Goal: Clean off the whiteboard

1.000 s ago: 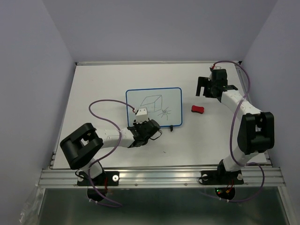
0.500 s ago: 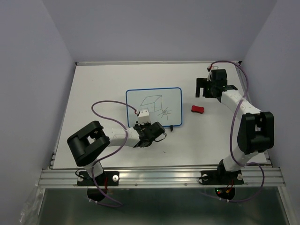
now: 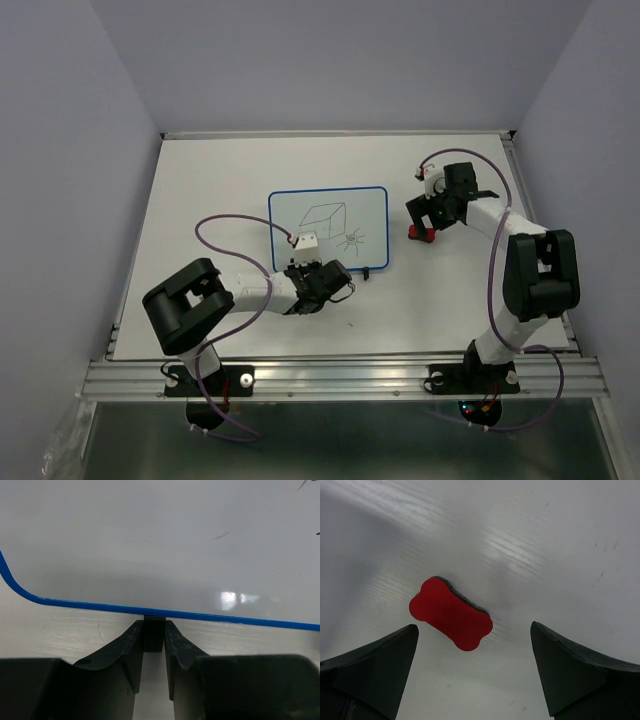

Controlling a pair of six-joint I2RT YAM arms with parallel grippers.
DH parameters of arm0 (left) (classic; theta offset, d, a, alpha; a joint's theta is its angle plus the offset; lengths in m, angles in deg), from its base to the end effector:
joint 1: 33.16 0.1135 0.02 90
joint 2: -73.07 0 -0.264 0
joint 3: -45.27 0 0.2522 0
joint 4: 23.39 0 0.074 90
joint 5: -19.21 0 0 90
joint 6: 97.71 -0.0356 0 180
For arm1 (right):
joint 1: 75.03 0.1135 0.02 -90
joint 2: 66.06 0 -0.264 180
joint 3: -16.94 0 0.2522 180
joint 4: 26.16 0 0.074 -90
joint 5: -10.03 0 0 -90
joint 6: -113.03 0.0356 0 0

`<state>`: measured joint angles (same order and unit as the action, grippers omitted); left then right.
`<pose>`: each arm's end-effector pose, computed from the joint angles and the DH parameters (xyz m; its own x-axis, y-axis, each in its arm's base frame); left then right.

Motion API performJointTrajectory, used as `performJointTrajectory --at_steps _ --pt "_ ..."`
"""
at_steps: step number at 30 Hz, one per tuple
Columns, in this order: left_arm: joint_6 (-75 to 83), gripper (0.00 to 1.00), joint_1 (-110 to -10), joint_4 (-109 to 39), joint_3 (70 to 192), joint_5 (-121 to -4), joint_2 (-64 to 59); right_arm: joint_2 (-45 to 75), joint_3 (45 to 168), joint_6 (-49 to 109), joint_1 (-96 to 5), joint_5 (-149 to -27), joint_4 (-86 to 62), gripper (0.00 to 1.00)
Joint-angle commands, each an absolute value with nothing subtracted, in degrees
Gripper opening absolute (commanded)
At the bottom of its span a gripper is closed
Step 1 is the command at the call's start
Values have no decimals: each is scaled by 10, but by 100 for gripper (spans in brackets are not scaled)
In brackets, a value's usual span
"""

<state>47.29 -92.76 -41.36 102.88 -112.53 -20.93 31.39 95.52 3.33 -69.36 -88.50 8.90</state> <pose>0.1723 -0.2468 0.1455 -0.6023 -0.1813 -0.7774 -0.0803 0.9827 -0.1670 0.3549 0.0405 0.2054 -0.6950 -0.4040 -0.5947 -0.4449 0.8915 -0.0856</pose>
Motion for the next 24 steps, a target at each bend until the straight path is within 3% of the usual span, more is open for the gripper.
performJointTrajectory --at_steps 1,7,18,24 --pt "481 34 -929 -400 1006 -1139 -187 303 942 -55 -695 -942 106 100" --pt "453 38 -929 -342 985 -1135 -156 324 951 -72 -695 -977 107 100" --pt "438 36 -926 -307 983 -1152 -168 372 966 -78 -695 -956 118 100" --pt "469 18 -925 -337 988 -1168 -182 367 964 -79 -695 -961 119 100"
